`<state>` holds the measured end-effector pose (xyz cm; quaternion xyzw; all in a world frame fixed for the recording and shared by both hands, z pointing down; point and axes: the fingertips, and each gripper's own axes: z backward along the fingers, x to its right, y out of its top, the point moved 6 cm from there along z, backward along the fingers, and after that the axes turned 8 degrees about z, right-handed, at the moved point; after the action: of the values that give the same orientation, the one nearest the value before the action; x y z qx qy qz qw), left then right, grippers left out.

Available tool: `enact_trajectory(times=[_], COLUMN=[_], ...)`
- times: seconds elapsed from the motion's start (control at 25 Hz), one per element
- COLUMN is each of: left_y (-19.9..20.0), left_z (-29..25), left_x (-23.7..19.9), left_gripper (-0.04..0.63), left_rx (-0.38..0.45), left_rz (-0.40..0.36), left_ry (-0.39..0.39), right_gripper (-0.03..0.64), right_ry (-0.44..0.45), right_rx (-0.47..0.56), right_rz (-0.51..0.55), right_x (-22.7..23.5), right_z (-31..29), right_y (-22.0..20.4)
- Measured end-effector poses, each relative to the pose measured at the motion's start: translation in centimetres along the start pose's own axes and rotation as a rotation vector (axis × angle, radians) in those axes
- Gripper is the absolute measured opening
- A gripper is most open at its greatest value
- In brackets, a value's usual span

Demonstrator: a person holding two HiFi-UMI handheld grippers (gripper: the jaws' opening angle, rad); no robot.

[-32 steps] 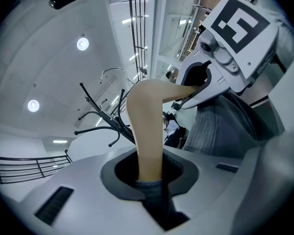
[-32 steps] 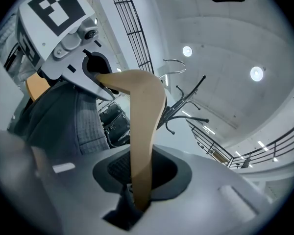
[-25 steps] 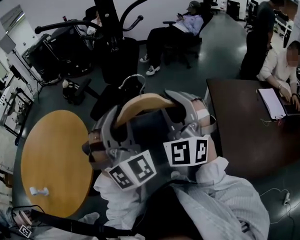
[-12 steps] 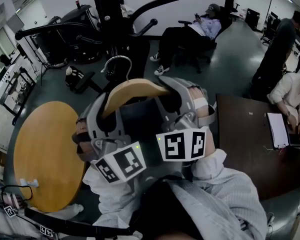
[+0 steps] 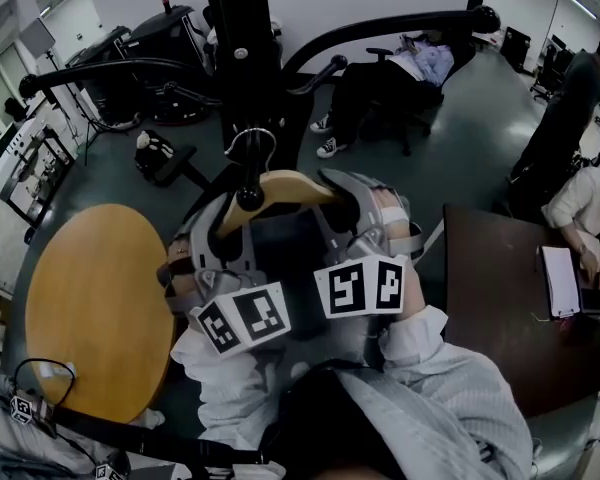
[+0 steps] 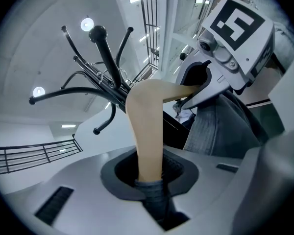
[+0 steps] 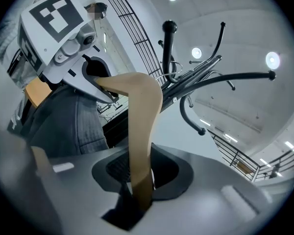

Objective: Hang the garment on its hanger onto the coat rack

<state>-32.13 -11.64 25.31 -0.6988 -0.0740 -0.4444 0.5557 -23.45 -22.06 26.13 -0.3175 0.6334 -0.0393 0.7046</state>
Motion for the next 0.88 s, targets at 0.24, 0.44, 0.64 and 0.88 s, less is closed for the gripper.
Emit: enact_trajectory(times=[0.24,0.44,0.64,0.88], left_y=[-2.2,-2.4,-2.6,-1.9], left_z=[-1.5,-1.0,-1.3,-0.1], left_x=[0.9,0.8,1.0,1.0], left_gripper=[0.060,0.060,0.060,0.152], left_rx=[-0.025,0.012,0.038,0.125], left_rz=[0.001,-0.009,-0.006,0.031], left_ry=[-0.038,-0.013,-0.030,-0.124], right_gripper=[0.081,0.085,0.092,0.094], right_ry=[0.043,0.002,-0.006,0.010], right_rx=[-0.025,-0.018,-0.001,0.074], right_rz=[-0.029,-0.020,-0.045,-0.032], right_x=[-2.0,-2.2,-2.4,-2.5], right_z=[-1.6,-1.3,-1.2,0.3], right_y=[-1.2,-0.8,-1.1,-0.5])
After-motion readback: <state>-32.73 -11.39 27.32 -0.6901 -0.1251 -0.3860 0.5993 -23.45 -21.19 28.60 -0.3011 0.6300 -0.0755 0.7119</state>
